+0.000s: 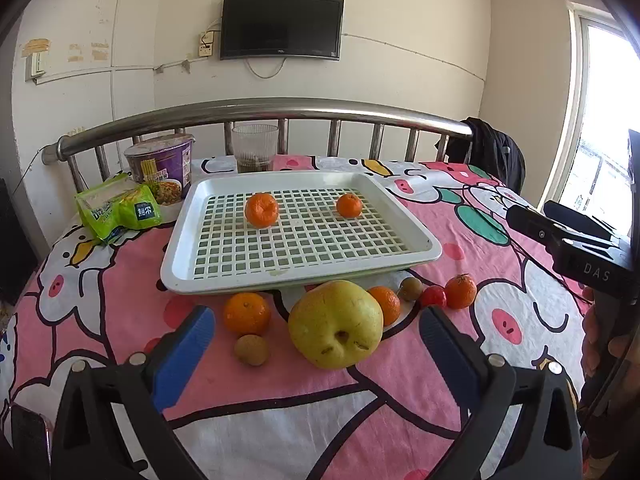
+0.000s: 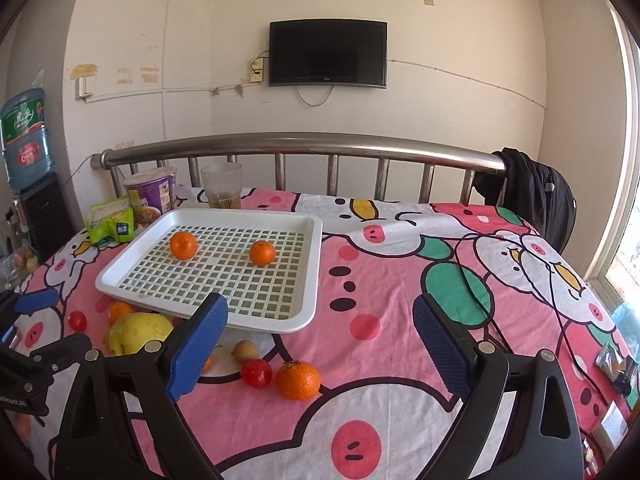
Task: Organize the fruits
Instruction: 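Lift both open tools away from the tray toward the remaining fruit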
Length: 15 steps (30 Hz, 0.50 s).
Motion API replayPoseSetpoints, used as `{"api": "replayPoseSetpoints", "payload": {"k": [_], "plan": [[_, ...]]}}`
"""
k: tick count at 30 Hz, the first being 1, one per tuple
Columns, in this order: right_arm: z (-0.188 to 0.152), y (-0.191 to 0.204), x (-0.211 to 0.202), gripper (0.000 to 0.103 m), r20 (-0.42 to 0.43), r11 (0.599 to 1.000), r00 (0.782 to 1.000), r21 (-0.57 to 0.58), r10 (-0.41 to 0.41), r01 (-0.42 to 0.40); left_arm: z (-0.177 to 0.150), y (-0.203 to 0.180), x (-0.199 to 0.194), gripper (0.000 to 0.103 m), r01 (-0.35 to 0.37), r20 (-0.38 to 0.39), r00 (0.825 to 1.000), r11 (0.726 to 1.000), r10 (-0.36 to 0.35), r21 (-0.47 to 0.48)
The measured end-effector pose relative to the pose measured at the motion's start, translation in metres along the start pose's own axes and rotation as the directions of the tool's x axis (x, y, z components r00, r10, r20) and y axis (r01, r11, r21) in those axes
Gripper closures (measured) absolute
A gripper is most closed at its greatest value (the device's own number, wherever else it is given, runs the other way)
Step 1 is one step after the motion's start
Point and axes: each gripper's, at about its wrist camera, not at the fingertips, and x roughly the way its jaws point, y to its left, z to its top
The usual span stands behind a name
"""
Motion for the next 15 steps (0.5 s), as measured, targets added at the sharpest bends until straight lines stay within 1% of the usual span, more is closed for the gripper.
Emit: {"api": "replayPoseSetpoints", "payload": {"k": [5, 8, 13, 15], "plan": [[-0.011, -0.01, 0.003, 0.009, -0.02, 1.0, 1.0, -0.002, 0.017, -0.017, -0.007, -0.008, 0.013, 0.0, 0.008, -0.04, 0.999, 1.0, -0.007, 0.023], [-0.017, -0.011, 0.01, 0.009, -0.052, 1.0, 0.998, -0.002, 0.027, -0.027, -0.009, -0.011, 0.022, 0.0, 0.023, -0.061, 0.998, 0.999, -0.022, 0.022], [-0.028, -0.01, 0.022, 0.009, -0.097, 0.999, 0.994, -0.014, 0.05, -0.052, -0.012, -0.012, 0.034, 0.0, 0.026, -0.085, 0.996, 1.0, -0.025, 0.014], [-0.032, -0.009, 0.029, 0.009, -0.127, 0.998, 0.99, -0.015, 0.055, -0.058, -0.012, -0.012, 0.038, 0.0, 0.026, -0.097, 0.995, 1.0, -0.025, 0.008]]}}
